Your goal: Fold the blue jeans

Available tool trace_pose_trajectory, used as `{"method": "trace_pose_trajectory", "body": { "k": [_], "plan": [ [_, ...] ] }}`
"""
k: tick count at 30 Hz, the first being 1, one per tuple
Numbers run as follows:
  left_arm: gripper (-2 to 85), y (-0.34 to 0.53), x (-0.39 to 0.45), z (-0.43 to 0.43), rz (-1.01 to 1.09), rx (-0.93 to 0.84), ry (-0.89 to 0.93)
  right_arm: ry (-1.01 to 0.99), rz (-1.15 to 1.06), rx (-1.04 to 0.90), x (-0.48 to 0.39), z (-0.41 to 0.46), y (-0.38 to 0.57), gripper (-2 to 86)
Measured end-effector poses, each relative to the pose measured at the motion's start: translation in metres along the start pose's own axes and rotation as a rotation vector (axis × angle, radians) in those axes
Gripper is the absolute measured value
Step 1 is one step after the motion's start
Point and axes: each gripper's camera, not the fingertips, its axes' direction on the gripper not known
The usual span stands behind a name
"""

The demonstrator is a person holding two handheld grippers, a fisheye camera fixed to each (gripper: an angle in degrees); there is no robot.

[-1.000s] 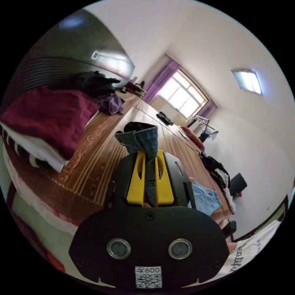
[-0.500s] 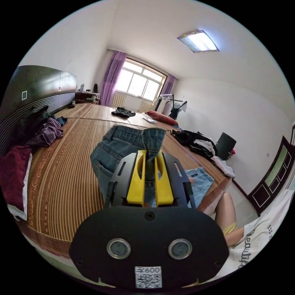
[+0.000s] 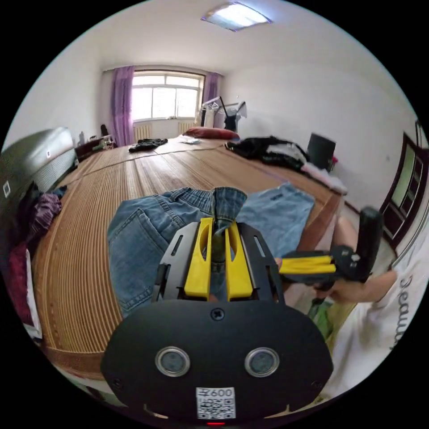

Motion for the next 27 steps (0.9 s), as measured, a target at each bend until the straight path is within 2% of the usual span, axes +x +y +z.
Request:
{"method": "trace_pose_trajectory", "body": {
  "k": [2,5,12,15,17,20,24,25,27],
  "plan": [
    [0.2,0.066,0.041,0.033,0.177,-0.038,-0.135,-0.011,-0.002,-0.037,0.019,0.012,-0.009,-0.9],
    [0.7,0.139,0.063,0.056,0.251,-0.024,-0.257,-0.015,0.008,-0.021,0.032,0.015,-0.024,-0.9],
    [5.5,0.285,0.048,0.087,0.308,-0.01,-0.236,0.005,-0.002,0.009,0.057,0.019,-0.062,-0.9],
    [10.7,0.332,0.022,0.093,0.196,-0.041,-0.156,-0.069,0.082,0.012,0.084,0.014,-0.085,-0.8],
    [13.2,0.363,-0.01,0.08,0.104,0.05,-0.067,-0.13,0.169,0.026,0.114,0.001,-0.106,-0.8],
    [14.0,0.395,-0.049,0.074,0.056,0.115,-0.096,-0.194,0.213,0.087,0.15,-0.022,-0.136,-0.7],
    [13.7,0.425,-0.063,0.122,0.226,-0.077,-0.128,-0.21,0.276,0.193,0.196,-0.042,-0.181,0.1],
    [13.6,0.439,-0.067,0.147,0.255,-0.165,-0.108,-0.213,0.277,0.185,0.209,-0.039,-0.201,0.7],
    [13.1,0.46,-0.084,0.169,0.212,-0.194,-0.059,-0.195,0.248,0.088,0.227,-0.02,-0.237,1.6]
  ]
}}
